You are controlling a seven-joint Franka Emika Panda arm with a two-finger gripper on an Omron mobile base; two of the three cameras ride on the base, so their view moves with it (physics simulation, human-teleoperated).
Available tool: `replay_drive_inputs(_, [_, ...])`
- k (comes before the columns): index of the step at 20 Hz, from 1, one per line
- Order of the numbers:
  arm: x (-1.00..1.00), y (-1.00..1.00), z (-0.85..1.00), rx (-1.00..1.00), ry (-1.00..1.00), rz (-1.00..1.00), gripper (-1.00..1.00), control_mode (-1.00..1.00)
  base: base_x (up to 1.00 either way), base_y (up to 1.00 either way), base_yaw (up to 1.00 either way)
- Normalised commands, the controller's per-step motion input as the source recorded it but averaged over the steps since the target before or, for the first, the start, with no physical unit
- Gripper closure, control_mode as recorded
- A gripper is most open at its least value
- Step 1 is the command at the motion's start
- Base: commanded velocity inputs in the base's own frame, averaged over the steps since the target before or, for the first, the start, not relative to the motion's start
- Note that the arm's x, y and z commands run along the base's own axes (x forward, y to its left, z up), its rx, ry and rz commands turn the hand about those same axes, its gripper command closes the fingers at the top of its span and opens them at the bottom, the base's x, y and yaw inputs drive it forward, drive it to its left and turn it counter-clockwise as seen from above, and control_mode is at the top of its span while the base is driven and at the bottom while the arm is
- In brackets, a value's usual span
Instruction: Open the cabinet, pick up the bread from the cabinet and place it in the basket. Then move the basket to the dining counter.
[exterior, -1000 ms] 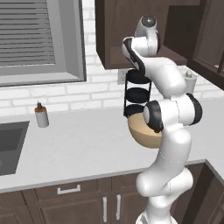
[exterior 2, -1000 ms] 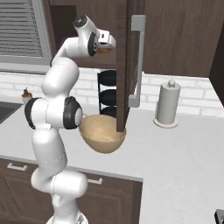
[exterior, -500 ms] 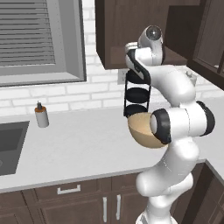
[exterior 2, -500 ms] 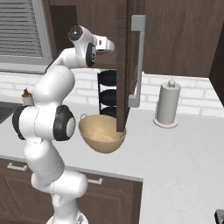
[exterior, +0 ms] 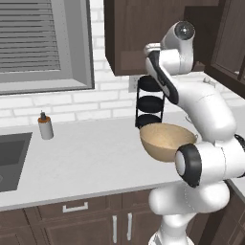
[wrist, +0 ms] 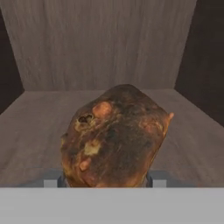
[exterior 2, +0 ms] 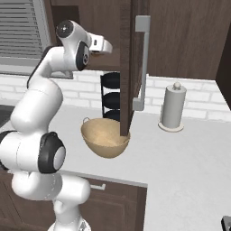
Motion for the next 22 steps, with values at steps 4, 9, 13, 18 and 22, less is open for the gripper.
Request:
replay_drive_inputs(4, [-1.0,0.0,0.12,0.1,0.1,-0.01,1.0,-1.0,0.0,0.0,0.0])
replay_drive_inputs(9, [-1.0,0.08,0.03,0.09,0.09,-0.02,1.0,-1.0,0.0,0.0,0.0])
replay_drive_inputs(13, [-1.0,0.24,-0.19,0.03,0.23,-0.02,1.0,-1.0,0.0,0.0,0.0])
replay_drive_inputs(18, [-1.0,0.14,-0.79,0.0,0.32,0.0,1.0,-1.0,0.0,0.0,0.0])
replay_drive_inputs(22, [-0.56,0.0,-0.82,0.0,0.31,0.0,1.0,-1.0,0.0,0.0,0.0])
